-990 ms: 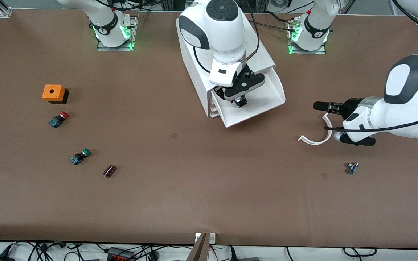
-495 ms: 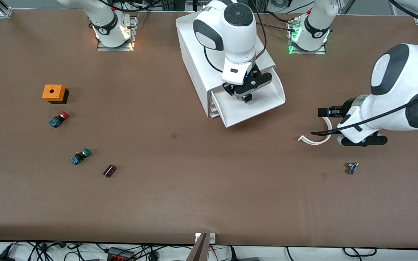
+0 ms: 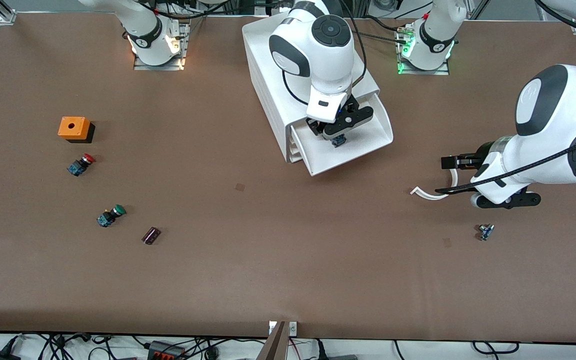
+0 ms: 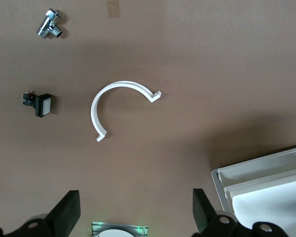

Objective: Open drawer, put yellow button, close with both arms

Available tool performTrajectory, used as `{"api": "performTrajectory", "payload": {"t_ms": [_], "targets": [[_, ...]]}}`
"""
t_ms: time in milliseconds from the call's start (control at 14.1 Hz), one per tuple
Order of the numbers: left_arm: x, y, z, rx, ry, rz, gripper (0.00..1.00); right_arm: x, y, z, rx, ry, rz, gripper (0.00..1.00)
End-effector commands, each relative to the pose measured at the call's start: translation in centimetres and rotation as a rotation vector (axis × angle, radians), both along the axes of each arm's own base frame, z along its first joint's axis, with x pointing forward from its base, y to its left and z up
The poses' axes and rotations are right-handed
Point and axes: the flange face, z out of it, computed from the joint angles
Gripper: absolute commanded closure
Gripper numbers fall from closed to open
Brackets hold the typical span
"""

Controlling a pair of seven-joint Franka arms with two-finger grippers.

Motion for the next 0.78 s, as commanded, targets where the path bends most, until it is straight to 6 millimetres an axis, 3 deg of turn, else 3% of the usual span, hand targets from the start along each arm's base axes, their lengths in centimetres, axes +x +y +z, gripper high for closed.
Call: {"api": "performTrajectory", "payload": {"t_ms": [0,212,354,495,707], "targets": [[0.3,-0.3,0.5,0.018,-0.013,-0.001,0.00,0.4,0.1,1.2,0.014,-0.003,-0.023,0.00],[0.3,-0.6,0.6,0.016,-0.021,-0.002,0.00,1.7,-0.7,5.3,0.071,-0.033,-0.095,0.00],[0.1,-0.8,0.2,0.011,-0.011,0.003,0.00,3.8,-3.2,7.8,0.069,-0.034,-0.136,0.00],[0.2,-1.4,-0.3,-0.081,-0.007,0.033,0.00,6.7,-8.0,10.5,0.018,-0.011,-0.203,0.00],[-0.3,-2.8,-2.6,-0.093,-0.019,0.085,0.00,13.2,-17.9,12.8,-0.039,0.002,-0.332,0.00]]}}
